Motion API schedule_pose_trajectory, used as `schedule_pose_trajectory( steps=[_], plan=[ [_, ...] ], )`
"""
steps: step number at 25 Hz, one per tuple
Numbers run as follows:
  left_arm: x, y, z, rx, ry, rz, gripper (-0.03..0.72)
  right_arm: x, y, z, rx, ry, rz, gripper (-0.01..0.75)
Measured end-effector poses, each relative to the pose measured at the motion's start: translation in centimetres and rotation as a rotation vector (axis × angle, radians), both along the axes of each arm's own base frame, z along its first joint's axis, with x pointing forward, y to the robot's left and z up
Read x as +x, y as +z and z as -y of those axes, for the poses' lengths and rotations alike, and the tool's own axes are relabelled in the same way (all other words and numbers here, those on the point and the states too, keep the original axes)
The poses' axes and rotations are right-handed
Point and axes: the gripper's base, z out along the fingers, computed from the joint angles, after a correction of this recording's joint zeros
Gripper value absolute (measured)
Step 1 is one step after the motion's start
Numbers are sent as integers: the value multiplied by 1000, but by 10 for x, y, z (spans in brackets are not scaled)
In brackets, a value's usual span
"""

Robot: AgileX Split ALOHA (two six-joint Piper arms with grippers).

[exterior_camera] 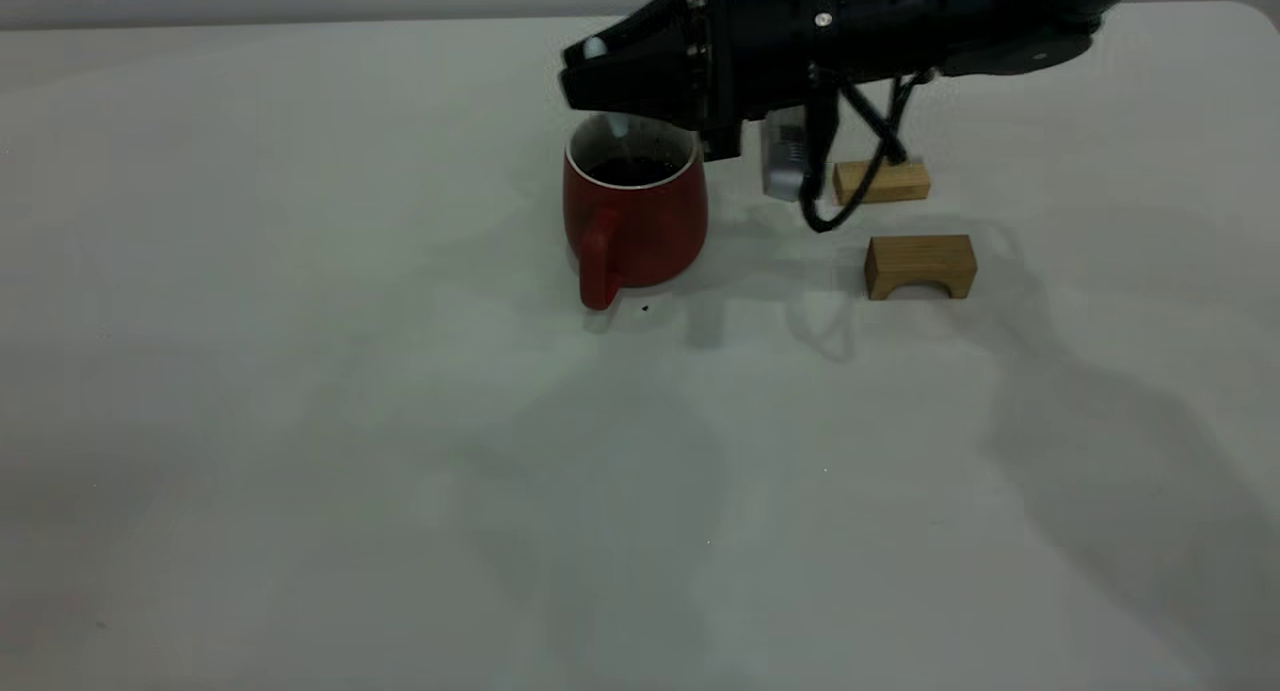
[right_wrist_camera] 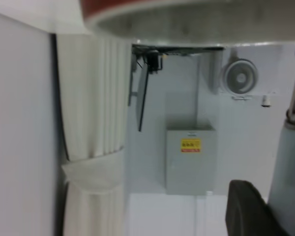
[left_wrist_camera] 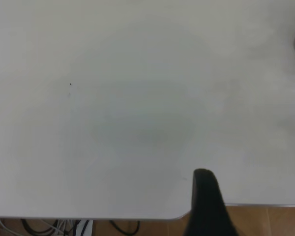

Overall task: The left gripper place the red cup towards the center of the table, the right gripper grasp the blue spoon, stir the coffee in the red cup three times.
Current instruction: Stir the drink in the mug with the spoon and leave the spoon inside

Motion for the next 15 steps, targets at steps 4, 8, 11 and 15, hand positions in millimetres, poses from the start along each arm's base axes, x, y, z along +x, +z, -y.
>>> schedule_pose_trajectory(
  steps=[4,8,11,15],
  plan=[
    [0,0,0,0,0,0,551,15,-3,-12,19,15,62,136],
    [0,0,0,0,0,0,551,26,-3,2,22,-14,81,136],
    [0,0,0,0,0,0,551,31,-4,18,11,-35,79,136],
    [0,0,0,0,0,0,551,18,-3,27,-38,-72,23,136]
  ],
)
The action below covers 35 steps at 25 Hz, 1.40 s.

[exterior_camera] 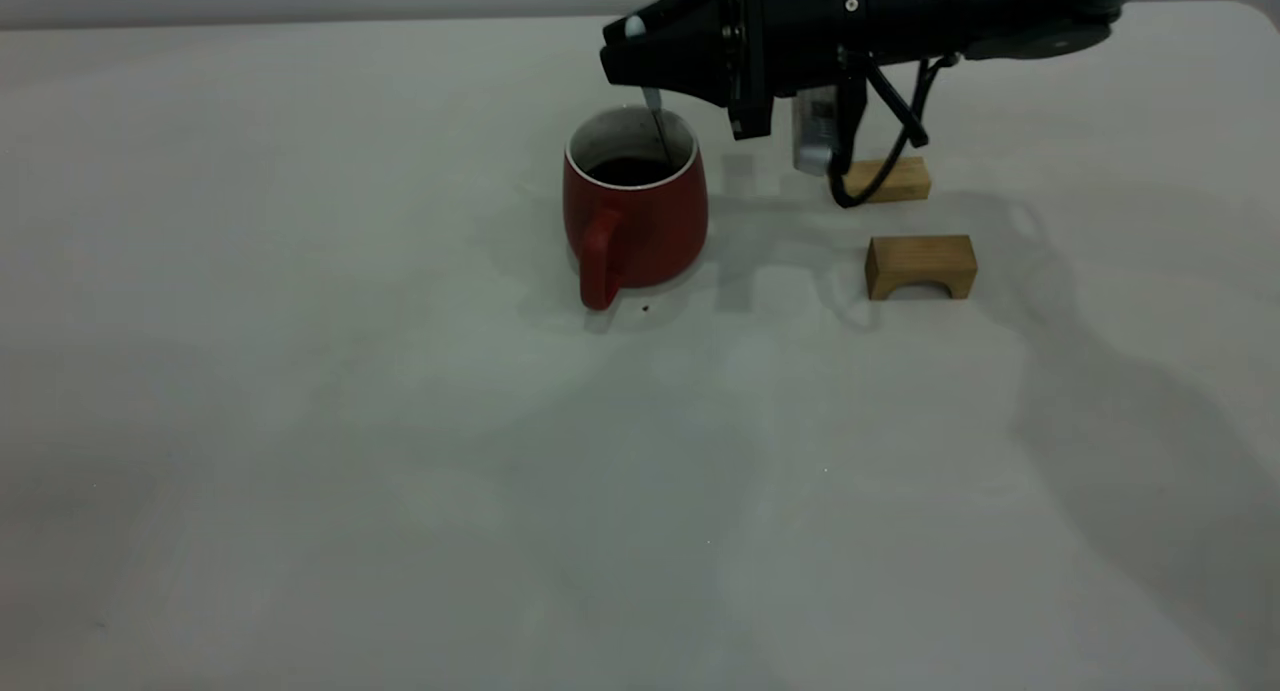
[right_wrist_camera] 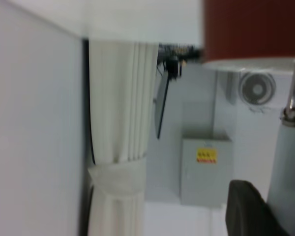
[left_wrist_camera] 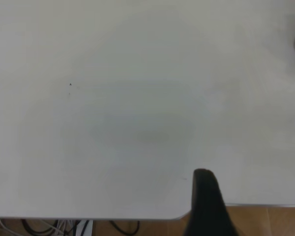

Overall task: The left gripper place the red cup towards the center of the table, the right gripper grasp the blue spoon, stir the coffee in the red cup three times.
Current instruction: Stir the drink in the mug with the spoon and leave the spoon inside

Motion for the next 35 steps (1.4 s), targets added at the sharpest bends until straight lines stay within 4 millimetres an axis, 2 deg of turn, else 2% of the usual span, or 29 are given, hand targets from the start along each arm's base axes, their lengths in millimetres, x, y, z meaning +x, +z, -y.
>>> schedule_pose_trajectory(
  steps=[3,6,11,16,20,25,31,35],
  plan=[
    [0,0,0,0,0,0,551,-11,-1,-3,-13,-9,-39,136],
    [0,0,0,0,0,0,551,-17,-1,-16,13,36,-40,136],
    [0,0,0,0,0,0,551,-5,3,-34,52,81,36,136],
    [0,0,0,0,0,0,551,6,0,-17,-12,19,102,136],
    [0,0,0,0,0,0,551,-9,1,-1,-54,-22,37,136],
    [0,0,0,0,0,0,551,-22,4,-8,14,25,-47,136],
    [0,0,0,0,0,0,551,-8,1,-37,53,82,13,136],
    [0,0,0,0,0,0,551,3,2,-34,39,56,43,136]
  ],
)
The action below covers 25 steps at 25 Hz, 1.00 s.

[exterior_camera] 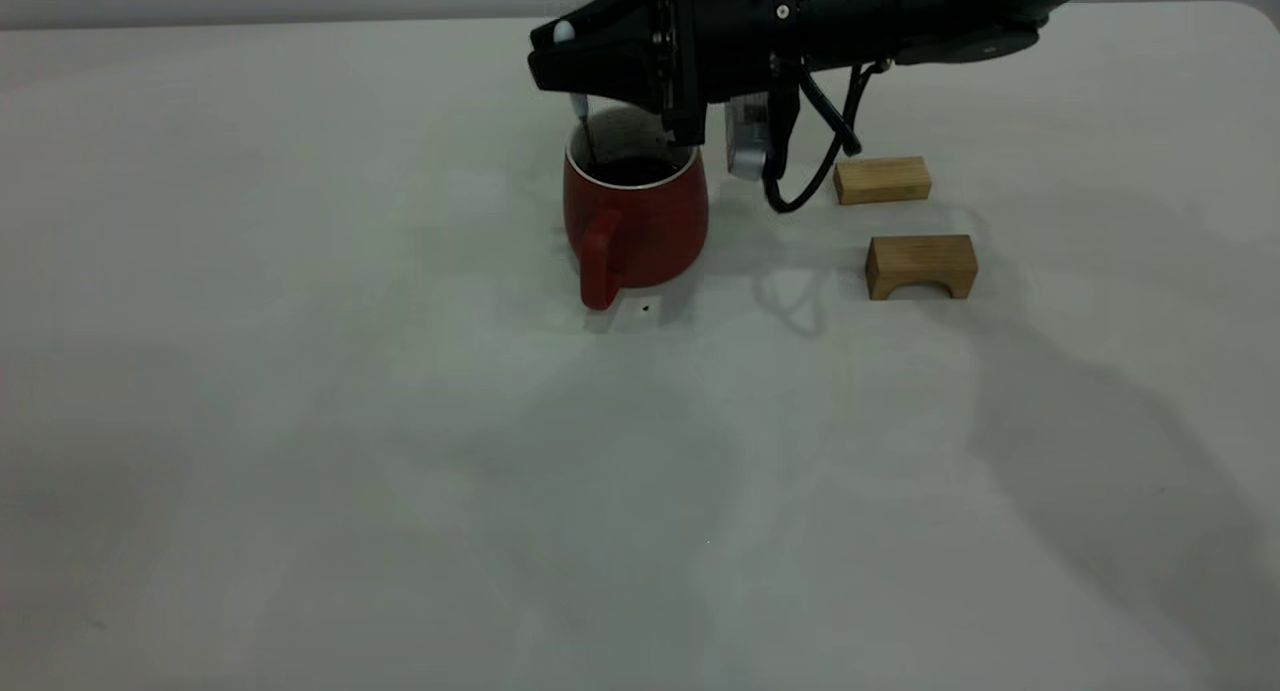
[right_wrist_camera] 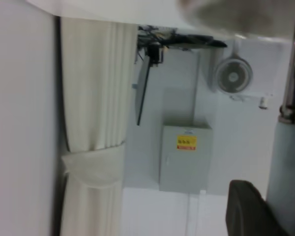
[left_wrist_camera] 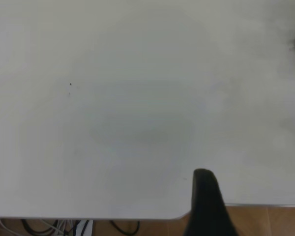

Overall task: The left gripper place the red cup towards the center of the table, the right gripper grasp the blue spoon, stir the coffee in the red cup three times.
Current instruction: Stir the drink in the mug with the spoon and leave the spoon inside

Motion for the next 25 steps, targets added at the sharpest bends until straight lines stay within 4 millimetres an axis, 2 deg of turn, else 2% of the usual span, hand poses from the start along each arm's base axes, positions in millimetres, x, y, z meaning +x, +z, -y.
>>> schedule_pose_trajectory(
  steps=[4,8,13,25],
  plan=[
    [0,0,0,0,0,0,551,5,-5,18,-30,-58,-20,136],
    [0,0,0,0,0,0,551,-6,-2,26,-55,-79,-65,136],
    [0,0,0,0,0,0,551,-15,-4,21,-56,-62,-89,136],
    [0,0,0,0,0,0,551,-18,-7,18,-41,-45,-100,143]
  ],
)
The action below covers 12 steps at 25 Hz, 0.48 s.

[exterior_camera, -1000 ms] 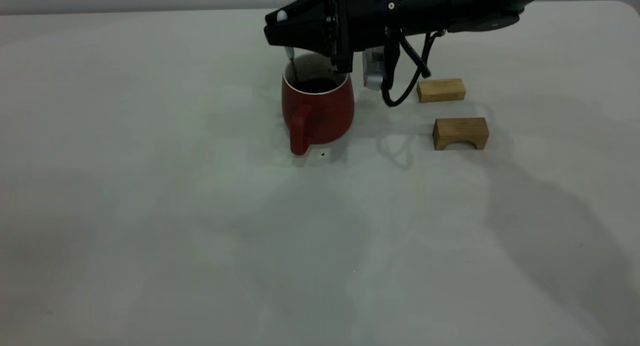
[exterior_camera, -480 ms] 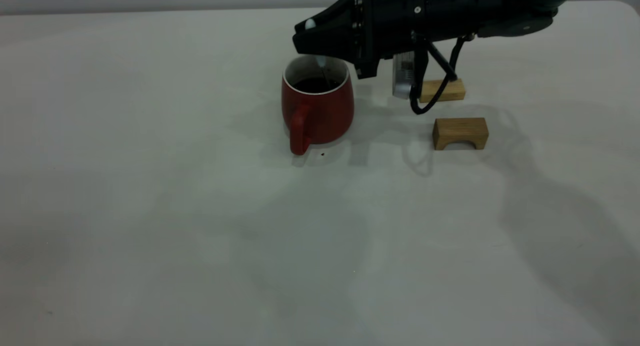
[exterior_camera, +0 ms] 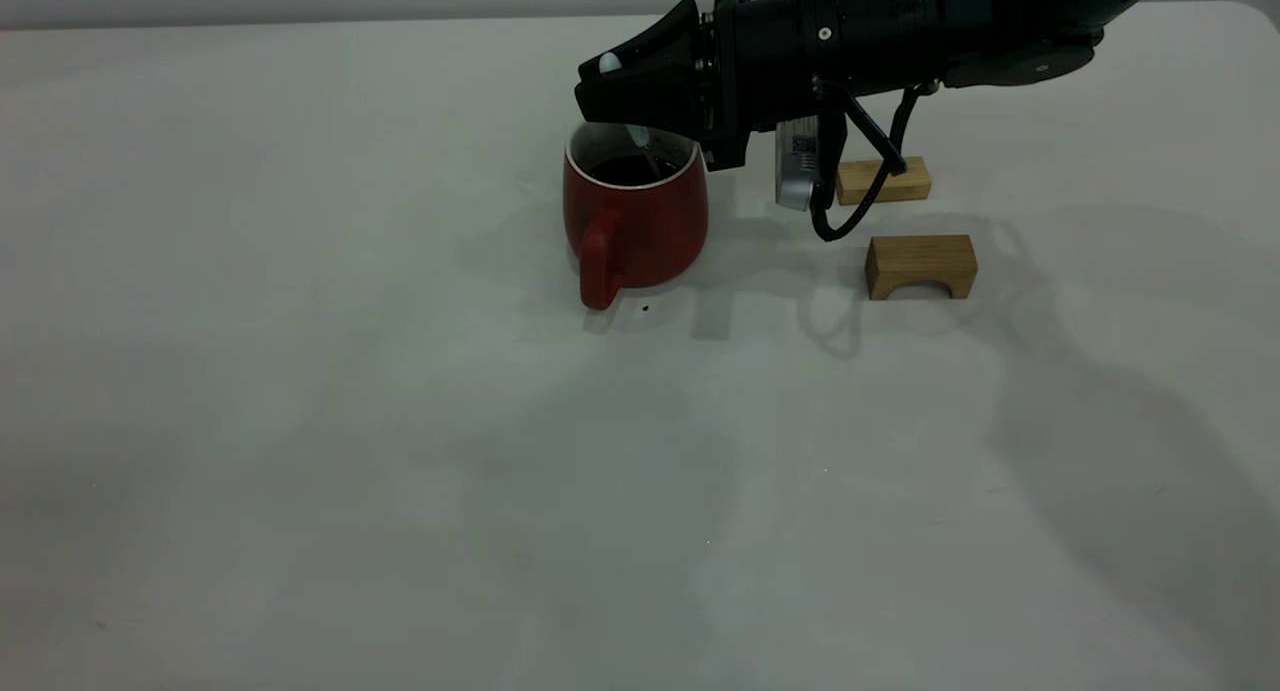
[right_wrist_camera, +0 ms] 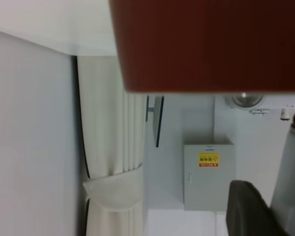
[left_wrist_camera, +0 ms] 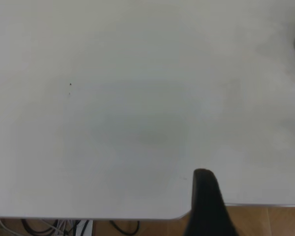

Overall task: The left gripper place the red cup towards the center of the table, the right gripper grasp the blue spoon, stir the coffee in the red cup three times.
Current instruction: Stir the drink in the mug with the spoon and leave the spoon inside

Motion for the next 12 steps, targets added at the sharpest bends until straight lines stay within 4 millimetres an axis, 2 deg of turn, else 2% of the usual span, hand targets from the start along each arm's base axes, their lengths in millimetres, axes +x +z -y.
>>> schedule_pose_trajectory(
  steps=[2,8,12],
  plan=[
    [0,0,0,0,0,0,551,-1,1,0,11,14,14,172],
    [0,0,0,0,0,0,551,-3,3,-1,-4,88,215,384],
    [0,0,0,0,0,0,551,-7,1,-1,-53,184,396,448]
  ],
)
